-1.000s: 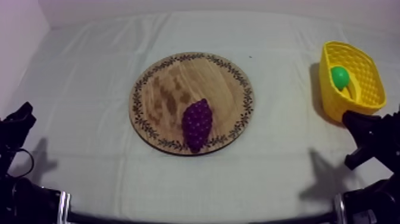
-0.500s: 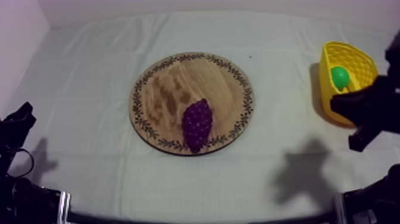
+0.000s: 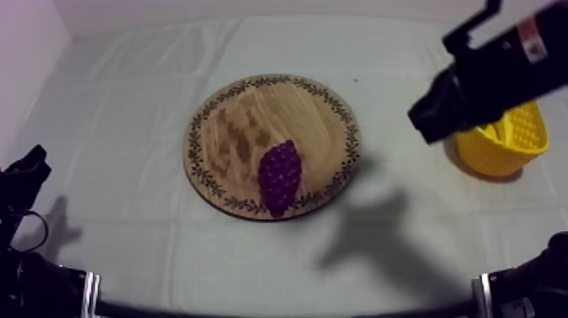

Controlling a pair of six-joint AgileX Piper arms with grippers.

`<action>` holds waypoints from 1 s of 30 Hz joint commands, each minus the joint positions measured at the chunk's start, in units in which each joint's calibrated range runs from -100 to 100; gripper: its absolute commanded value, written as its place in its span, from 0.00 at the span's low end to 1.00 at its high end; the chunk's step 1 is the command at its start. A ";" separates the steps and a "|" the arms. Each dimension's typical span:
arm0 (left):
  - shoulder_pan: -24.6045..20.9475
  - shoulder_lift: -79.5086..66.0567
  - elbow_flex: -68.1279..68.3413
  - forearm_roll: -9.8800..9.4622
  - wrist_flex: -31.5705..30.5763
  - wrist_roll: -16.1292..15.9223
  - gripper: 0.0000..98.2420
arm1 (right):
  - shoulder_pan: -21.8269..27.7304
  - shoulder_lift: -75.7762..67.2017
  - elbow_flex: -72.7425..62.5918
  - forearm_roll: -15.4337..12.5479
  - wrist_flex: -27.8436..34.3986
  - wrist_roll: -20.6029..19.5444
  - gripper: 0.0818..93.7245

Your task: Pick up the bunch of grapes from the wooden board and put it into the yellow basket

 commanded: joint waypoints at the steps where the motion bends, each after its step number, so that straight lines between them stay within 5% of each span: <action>1: 0.02 0.02 -0.04 0.01 0.02 -0.01 0.00 | -0.40 7.92 -6.70 -0.45 1.06 -1.72 0.00; 11: 0.02 0.02 -0.04 0.01 0.02 -0.01 0.00 | 0.57 25.26 -19.34 -7.08 7.41 -3.80 0.00; 23: 0.02 0.02 -0.04 0.01 0.02 -0.01 0.00 | -1.20 39.82 -33.31 -7.85 10.88 -7.73 0.01; 26: 0.02 0.02 -0.04 0.01 0.02 -0.01 0.00 | -1.05 41.80 -36.11 -8.37 11.59 -8.93 0.08; 30: 0.02 0.02 -0.04 0.01 0.02 -0.01 0.00 | -1.00 43.69 -38.11 -9.25 12.81 -9.21 0.32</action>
